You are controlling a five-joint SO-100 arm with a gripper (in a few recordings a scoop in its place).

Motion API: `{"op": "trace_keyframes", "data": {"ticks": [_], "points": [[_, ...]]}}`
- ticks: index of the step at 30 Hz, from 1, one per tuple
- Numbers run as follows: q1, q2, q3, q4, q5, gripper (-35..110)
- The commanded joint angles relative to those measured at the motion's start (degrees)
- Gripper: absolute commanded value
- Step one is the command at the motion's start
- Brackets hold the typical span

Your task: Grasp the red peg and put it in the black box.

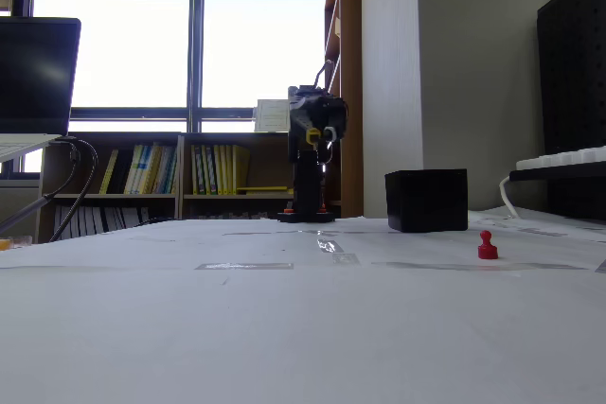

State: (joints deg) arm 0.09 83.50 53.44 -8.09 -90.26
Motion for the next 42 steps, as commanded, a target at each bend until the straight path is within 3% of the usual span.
{"op": "trace_keyframes", "data": {"ticks": [1, 28, 42], "points": [[-2.46, 3.96, 5.98, -9.23, -0.88, 0], [-9.84, 40.96, 1.23, -59.77, -2.2, 1], [-10.99, 57.22, 2.55, -75.76, 0.26, 3]]}}
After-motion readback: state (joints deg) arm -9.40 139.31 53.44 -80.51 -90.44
